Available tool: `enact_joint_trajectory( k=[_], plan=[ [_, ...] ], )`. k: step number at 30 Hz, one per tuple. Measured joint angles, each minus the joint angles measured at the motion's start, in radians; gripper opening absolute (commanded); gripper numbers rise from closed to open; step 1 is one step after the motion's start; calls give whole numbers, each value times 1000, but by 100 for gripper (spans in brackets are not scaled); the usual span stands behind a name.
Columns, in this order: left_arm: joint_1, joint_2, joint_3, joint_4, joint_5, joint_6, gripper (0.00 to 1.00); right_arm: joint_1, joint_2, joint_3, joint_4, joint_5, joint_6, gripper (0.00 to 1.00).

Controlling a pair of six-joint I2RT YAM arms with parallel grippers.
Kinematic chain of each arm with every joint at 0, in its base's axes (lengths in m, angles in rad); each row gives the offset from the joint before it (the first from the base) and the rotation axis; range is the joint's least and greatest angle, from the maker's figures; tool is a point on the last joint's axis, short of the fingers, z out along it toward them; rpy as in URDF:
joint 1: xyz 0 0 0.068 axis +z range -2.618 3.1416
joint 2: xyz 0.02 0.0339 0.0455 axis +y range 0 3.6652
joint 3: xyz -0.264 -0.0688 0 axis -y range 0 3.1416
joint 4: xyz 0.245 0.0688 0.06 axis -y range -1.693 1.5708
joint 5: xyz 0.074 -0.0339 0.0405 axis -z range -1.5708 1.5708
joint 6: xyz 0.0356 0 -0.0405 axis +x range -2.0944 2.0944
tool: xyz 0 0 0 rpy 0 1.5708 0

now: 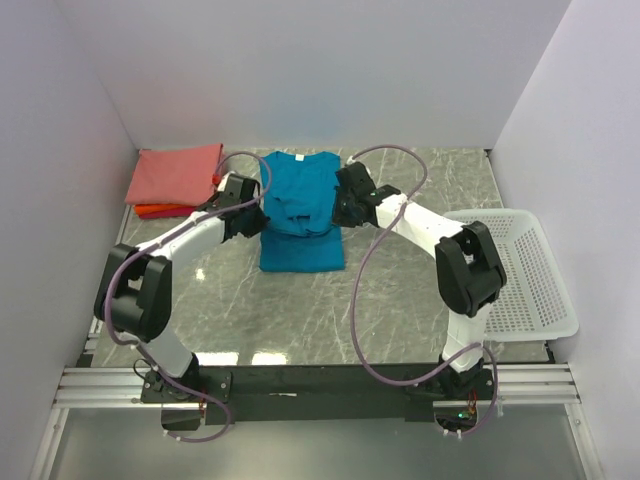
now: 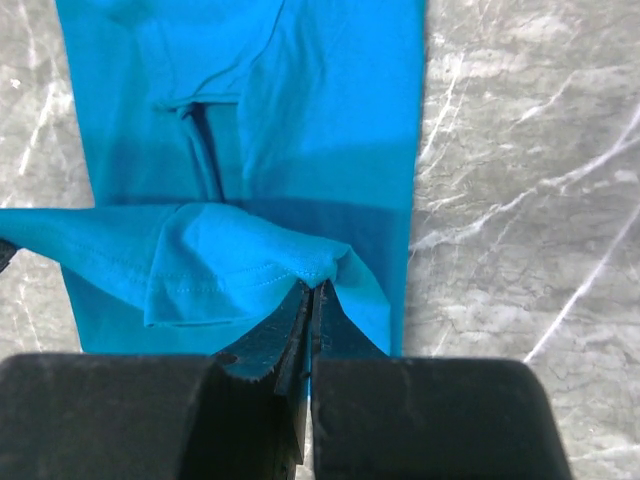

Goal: Fold and stack the t-shirts
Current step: Fold the tshirt

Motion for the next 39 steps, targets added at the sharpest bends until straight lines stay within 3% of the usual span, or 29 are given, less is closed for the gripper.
enact_joint_trajectory(
  k=[3,4,6,7,9,10,13,20,27,32,39],
  plan=[
    [5,34,20,0,8,7,3,-8,37,30,-13,-16,-4,0],
    [8,42,24,-1,10,9,8,-10,53,43,-16,-23,-5,3],
    [10,59,36,-1,12,13,25,-11,83,68,-19,-31,-7,16],
    [13,71,45,-5,16,19,46,-13,97,79,-23,-33,-11,32],
    [16,95,66,-6,23,29,68,-18,115,93,-29,-34,-12,42],
    [17,108,79,-6,28,31,85,-21,121,99,-36,-37,-14,47],
    [20,121,91,-4,41,42,99,-32,123,105,-47,-39,-16,52],
    [21,66,28,6,60,43,99,-39,63,35,-11,-109,-19,56],
    [21,-149,-198,8,89,39,98,-38,-99,-229,51,-181,11,55],
    [21,-185,-332,33,143,16,82,-38,-123,-336,81,-220,40,51],
    [21,-143,-364,67,186,2,52,-38,-112,-354,123,-242,76,48]
  ],
)
